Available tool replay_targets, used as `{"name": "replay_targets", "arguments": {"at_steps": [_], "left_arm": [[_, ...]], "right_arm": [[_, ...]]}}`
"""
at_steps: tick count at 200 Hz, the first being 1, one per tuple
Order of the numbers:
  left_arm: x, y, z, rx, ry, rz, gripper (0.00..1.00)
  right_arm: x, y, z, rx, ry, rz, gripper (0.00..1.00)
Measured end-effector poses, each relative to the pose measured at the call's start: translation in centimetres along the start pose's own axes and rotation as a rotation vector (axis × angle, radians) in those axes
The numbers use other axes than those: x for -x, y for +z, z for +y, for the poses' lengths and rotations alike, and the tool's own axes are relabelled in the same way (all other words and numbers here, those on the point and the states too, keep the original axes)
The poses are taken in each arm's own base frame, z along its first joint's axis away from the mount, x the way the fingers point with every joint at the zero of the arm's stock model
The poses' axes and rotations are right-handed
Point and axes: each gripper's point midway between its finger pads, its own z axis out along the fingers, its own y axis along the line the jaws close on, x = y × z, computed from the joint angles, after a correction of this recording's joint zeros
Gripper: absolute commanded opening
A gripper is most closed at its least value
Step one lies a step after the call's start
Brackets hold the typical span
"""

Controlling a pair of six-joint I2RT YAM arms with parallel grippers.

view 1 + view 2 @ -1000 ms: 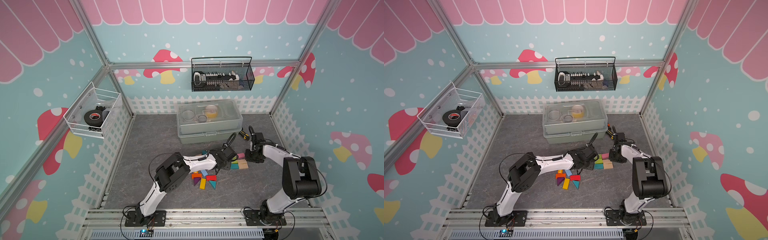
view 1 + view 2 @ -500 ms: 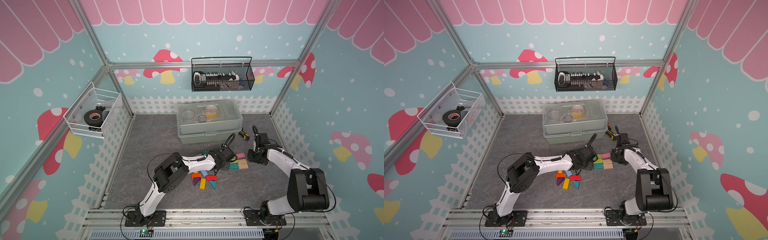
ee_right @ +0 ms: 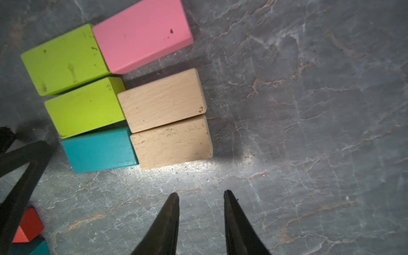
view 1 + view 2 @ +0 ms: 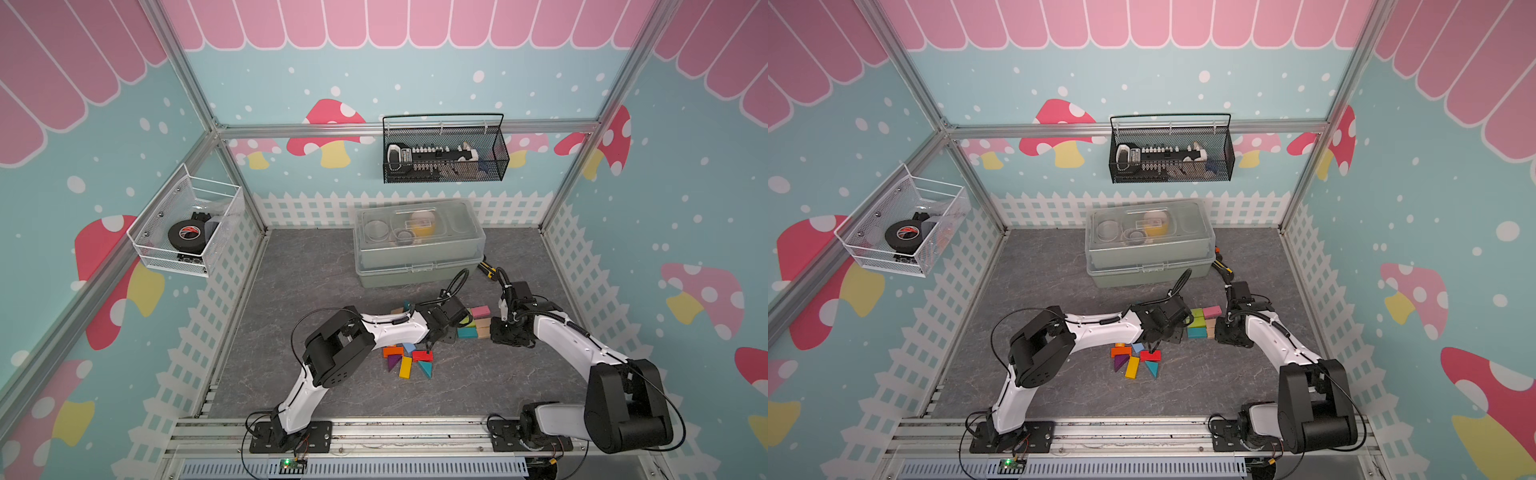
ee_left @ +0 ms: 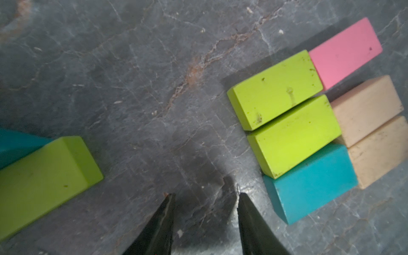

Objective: Assemble a piece of candy with building blocks
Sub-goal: Adjust the building block at the center of the board.

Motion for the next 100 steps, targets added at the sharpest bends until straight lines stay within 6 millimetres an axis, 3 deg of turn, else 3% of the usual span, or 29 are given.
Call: {"name": "replay_targets", "arguments": {"at_steps": [100], "left_arm": [[0.0, 0.0, -0.1, -0.004, 0.0, -0.003, 0.47]], "right_arm": [[-1.1, 2.8, 0.5, -0.001, -0.014, 0.073, 0.33]]}}
